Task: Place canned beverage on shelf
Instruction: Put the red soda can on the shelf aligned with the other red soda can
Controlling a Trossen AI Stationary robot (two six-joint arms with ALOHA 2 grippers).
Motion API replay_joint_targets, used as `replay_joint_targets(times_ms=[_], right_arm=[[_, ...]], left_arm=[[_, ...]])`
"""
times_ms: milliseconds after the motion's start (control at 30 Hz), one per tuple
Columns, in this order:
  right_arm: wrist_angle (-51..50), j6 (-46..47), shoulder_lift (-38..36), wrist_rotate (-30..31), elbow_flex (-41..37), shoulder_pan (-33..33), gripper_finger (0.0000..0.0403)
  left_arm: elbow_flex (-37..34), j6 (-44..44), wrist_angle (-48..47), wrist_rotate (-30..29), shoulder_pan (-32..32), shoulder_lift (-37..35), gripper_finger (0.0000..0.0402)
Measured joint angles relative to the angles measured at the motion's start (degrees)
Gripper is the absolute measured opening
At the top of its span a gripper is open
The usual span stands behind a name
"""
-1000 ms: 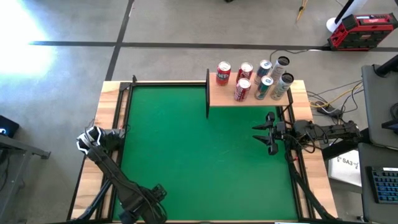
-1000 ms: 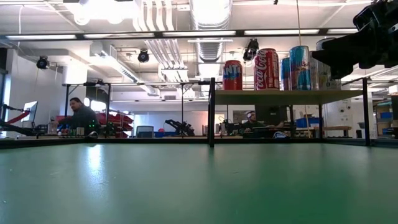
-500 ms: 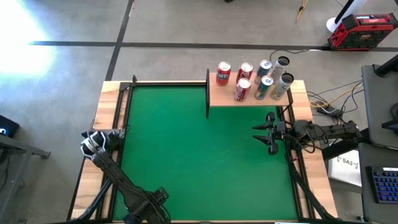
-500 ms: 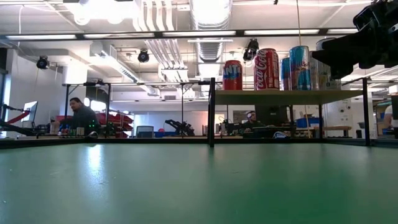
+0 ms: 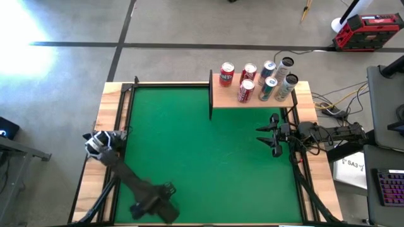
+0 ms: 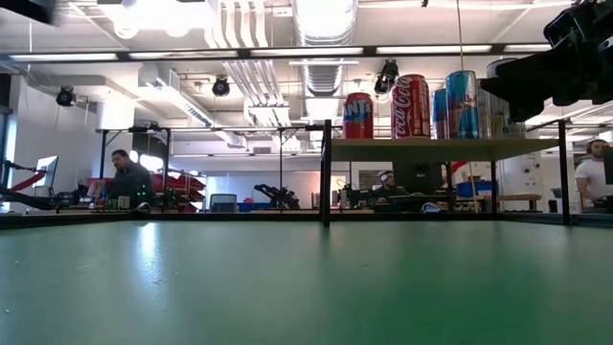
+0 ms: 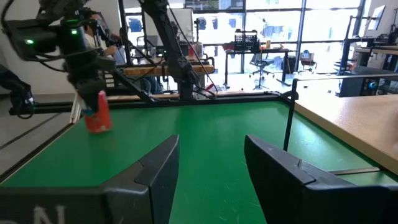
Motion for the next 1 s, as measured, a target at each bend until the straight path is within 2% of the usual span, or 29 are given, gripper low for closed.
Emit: replay_joint_targets(times_ms=[167, 333, 400, 700, 1000], right_arm=[[0.00, 0.00, 0.00, 0.01, 0.00, -0.01, 0.0173], [0.00, 0.00, 0.00, -0.01, 0.00, -0.01, 0.0173], [0.02, 0.00, 0.00, -0.01, 0.00, -0.01, 0.0173], [0.00, 0.00, 0.00, -0.01, 0.00, 0.01, 0.0173], [0.02, 0.00, 0.00, -0.01, 0.00, 0.01, 0.0173]], left_arm=[[0.26, 20.14, -4.70, -3.14, 8.53, -0.04, 0.0292], [0.37, 36.66, -3.82, -11.93, 16.37, -0.51, 0.0292], [0.38, 42.56, -2.11, -13.74, 19.56, -0.66, 0.0292], [0.39, 72.82, 3.75, -13.15, 33.57, -0.70, 0.0292], [0.43, 93.43, 10.29, -12.56, 43.03, -0.57, 0.0305]])
